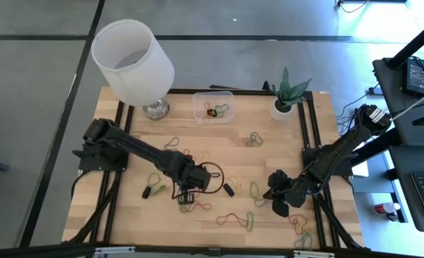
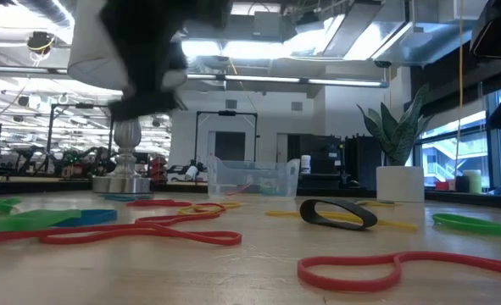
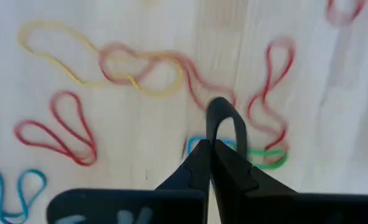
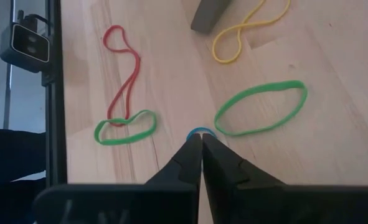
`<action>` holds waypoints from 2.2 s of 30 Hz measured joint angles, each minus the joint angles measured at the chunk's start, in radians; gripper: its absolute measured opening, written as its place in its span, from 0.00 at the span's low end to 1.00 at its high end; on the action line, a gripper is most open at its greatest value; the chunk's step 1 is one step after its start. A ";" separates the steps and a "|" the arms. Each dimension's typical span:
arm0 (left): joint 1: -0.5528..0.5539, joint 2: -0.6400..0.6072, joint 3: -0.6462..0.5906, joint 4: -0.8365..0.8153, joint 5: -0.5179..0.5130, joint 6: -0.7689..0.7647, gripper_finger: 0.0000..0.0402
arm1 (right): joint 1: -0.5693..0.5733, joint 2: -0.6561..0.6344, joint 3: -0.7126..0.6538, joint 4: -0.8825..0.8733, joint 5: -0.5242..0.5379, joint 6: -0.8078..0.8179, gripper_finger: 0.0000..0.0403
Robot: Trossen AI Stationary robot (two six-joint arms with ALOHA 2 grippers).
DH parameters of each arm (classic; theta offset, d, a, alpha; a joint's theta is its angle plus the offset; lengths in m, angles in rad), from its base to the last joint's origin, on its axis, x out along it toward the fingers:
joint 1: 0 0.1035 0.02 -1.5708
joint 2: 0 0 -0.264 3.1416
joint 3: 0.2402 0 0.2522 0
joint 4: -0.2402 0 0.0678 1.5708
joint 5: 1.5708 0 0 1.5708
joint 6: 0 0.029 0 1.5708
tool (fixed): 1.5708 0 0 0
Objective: Pick and place rubber bands into bin
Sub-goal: Put the middle black rubber band into the transparent bin, then put the blue rubber band into the transparent bin
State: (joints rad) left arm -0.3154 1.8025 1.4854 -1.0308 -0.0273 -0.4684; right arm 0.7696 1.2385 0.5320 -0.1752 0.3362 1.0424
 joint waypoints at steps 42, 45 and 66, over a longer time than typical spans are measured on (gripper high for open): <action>0.872 0.291 0.264 0.134 0.107 0.495 0.01 | -0.287 0.000 0.001 0.054 0.092 0.323 0.03; 0.877 0.324 0.264 0.135 0.100 0.482 0.02 | -0.306 0.000 0.001 0.057 0.092 0.323 0.02; 0.846 0.247 0.264 0.137 0.020 0.441 0.24 | -0.336 0.000 0.001 0.035 0.089 0.209 0.03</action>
State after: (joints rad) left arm 0.5303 2.0498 1.7496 -0.8936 -0.0077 -0.0272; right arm 0.4339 1.2385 0.5331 -0.1402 0.4253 1.2517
